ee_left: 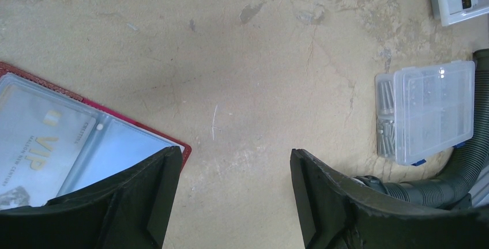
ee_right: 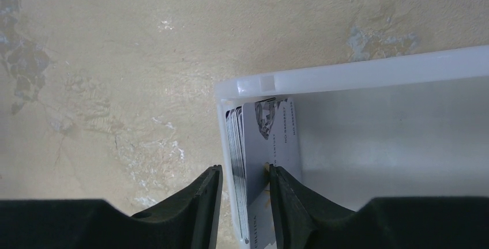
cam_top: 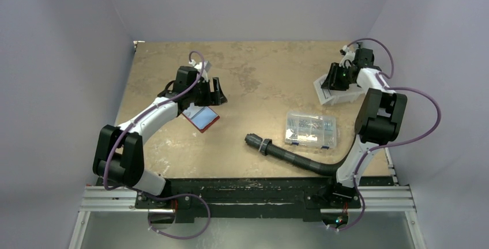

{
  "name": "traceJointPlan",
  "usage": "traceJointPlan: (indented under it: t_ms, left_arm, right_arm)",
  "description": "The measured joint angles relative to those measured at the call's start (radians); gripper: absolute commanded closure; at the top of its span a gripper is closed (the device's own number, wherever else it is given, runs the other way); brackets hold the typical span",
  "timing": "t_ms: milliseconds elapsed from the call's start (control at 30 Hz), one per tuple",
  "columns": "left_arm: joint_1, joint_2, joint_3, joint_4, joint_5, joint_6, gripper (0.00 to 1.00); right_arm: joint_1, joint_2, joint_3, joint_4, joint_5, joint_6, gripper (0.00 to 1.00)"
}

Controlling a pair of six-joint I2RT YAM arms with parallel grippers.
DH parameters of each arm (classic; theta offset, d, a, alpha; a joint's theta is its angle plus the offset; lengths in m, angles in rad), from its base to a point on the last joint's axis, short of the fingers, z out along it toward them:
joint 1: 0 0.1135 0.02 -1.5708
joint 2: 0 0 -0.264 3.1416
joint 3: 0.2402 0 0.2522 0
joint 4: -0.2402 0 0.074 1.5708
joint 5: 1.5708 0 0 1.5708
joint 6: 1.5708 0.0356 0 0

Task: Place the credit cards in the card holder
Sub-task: Pick up the credit card from the storage box.

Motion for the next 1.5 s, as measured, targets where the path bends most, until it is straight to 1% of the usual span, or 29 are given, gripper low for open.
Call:
traceJointPlan:
  t_ms: [133,300,733,833,933,1033,1200,1300,1400,1433,1500]
  left_arm:
    - [-0.003,0.002,0.0,0.0,0.003,0.0,0.27]
    - [-0.003,0.002,0.0,0.0,0.004,0.0,0.27]
    - [-0.003,0.013,0.0,0.001,0.007,0.0,0.27]
    - [-0.003,0.014,0.0,0.001,0.007,0.0,0.27]
    - [-0.003,0.016,0.0,0.001,0.007,0.0,0.27]
    - [-0.003,0.019,0.0,0.002,0.006,0.0,0.27]
    - [-0.003,0.028,0.0,0.001,-0.003,0.0,0.27]
    - [-0.001,0.03,0.0,-0.001,-0.021,0.0,0.27]
    - [0.014,0.03,0.0,-0.008,-0.042,0.001,0.27]
    - [0.026,0.03,0.002,-0.019,-0.054,0.001,0.27]
    - [0.05,0.029,0.007,-0.046,-0.08,0.001,0.26]
  right_arm:
    - [-0.007,0.0,0.0,0.0,-0.015,0.001,0.62]
    - [-0.014,0.0,0.0,0.0,-0.019,0.005,0.69]
    - [-0.026,0.0,0.0,0.0,-0.022,0.008,0.79]
    - [-0.027,-0.001,0.0,0.0,-0.017,0.009,0.85]
    - [-0.027,-0.011,0.0,0.0,0.002,0.009,0.94]
    - [-0.027,-0.033,0.0,-0.008,0.05,0.014,1.0]
    - [-0.023,-0.105,0.0,-0.01,0.151,0.048,1.0]
    - [-0.005,-0.167,0.0,-0.01,0.261,0.083,1.0]
    - [0.068,-0.245,0.001,-0.014,0.424,0.17,1.0]
    - [0.113,-0.276,0.0,-0.011,0.467,0.206,1.0]
    - [0.234,-0.347,-0.018,0.026,0.505,0.286,1.0]
